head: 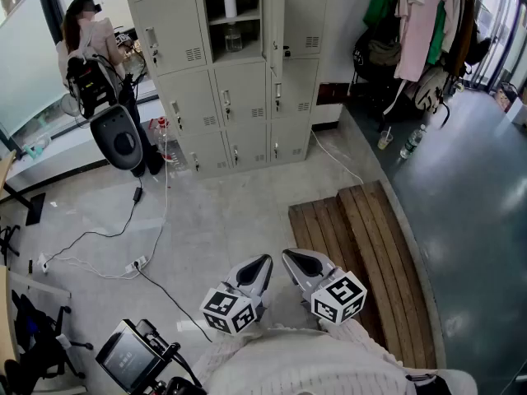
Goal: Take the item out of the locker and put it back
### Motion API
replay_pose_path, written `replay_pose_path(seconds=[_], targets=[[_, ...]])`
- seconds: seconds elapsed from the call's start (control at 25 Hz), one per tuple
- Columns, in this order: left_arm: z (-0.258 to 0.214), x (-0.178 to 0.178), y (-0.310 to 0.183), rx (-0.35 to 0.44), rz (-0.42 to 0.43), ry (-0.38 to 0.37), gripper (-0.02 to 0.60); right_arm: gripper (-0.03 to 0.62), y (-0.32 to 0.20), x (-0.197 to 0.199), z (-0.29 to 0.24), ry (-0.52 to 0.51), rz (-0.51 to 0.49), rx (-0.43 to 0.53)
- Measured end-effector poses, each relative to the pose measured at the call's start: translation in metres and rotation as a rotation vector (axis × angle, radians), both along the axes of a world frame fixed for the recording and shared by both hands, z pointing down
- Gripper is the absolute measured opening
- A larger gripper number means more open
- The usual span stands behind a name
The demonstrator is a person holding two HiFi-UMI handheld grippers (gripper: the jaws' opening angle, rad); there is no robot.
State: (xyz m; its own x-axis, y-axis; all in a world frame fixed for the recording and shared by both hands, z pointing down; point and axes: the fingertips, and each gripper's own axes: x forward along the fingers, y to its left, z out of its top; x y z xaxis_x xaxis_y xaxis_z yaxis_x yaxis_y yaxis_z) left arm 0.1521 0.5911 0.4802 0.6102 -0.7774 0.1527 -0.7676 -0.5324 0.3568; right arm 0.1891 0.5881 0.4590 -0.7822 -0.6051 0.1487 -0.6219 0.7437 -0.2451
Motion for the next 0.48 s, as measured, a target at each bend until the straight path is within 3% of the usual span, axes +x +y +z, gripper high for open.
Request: replay_pose_path(seconds=[0.16,0.48], targets=[[-0.001,-0.007,-0.035,0.028,-0.008,0.016,0.008,-0.002,-0.032,-0.003,0.009,-0.029,-0.002,-0.042],[-0.011,-0.041,-0.156,0.075,0.016,0.006,0.008,-0.002,-0.153,-0.037,-0.004,-0.002,0.046,0.025]])
